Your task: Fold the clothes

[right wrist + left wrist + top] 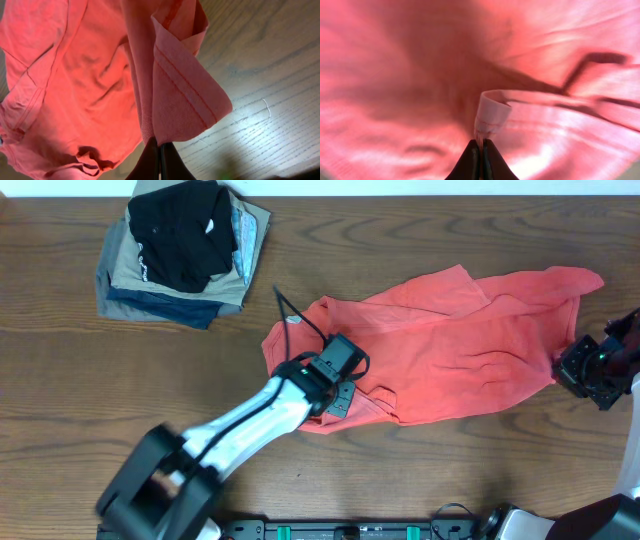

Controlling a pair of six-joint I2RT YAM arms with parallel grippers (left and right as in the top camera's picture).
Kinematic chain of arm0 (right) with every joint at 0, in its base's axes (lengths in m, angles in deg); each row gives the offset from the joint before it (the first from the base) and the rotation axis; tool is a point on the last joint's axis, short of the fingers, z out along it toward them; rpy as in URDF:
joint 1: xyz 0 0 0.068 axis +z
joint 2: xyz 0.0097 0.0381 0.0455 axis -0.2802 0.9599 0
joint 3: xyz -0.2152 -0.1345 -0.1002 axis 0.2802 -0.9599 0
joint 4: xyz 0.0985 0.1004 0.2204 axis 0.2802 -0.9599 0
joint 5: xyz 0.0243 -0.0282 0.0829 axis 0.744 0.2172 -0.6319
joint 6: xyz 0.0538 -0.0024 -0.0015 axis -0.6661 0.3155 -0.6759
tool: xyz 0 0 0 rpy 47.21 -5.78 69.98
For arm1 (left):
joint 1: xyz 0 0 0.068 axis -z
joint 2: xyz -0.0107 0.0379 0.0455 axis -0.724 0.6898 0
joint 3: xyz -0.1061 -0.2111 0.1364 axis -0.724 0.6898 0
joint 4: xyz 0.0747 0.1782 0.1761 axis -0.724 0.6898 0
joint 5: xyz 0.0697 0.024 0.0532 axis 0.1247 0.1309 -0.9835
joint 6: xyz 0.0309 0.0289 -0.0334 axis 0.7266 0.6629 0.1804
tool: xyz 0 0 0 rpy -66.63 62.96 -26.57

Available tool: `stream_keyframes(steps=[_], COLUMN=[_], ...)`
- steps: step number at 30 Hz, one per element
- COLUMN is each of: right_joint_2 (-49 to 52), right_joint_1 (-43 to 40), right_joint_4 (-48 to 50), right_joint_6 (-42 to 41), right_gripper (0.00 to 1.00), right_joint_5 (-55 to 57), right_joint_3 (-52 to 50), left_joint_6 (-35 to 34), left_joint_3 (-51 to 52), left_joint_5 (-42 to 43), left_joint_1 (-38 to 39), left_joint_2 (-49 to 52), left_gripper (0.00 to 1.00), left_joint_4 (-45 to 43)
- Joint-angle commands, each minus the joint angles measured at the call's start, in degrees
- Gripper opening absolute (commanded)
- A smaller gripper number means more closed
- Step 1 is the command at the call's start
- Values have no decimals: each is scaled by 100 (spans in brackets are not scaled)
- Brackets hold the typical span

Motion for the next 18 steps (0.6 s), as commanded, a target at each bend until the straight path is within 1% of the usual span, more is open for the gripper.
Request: stream_keyframes(steps=[1,4,10,15,18], right_joint_2=[-208,-407,-1008,-1528,-1794], right_joint_1=[9,9,9,9,9], right_joint_4=[15,17,35,17,13], right_joint_6=[-59,-59,-57,-55,-52], right_gripper=[1,1,1,1,1], right_joint_5=[-42,-44,-42,-42,-46], right_joint_3=[-11,-11,-11,-2,46], left_joint_6=[-138,-177,-179,-328,-326], left_joint_3=[-140,-140,-140,-140,-190], left_joint_5=[-210,-398,-461,-1069,-1250], left_joint_1=[7,7,2,2,2], left_joint_2=[-713,-1349,-2575,-3517,-4063], left_gripper=[6,6,6,6,6], left_joint_4=[227,525,938,1298,1508])
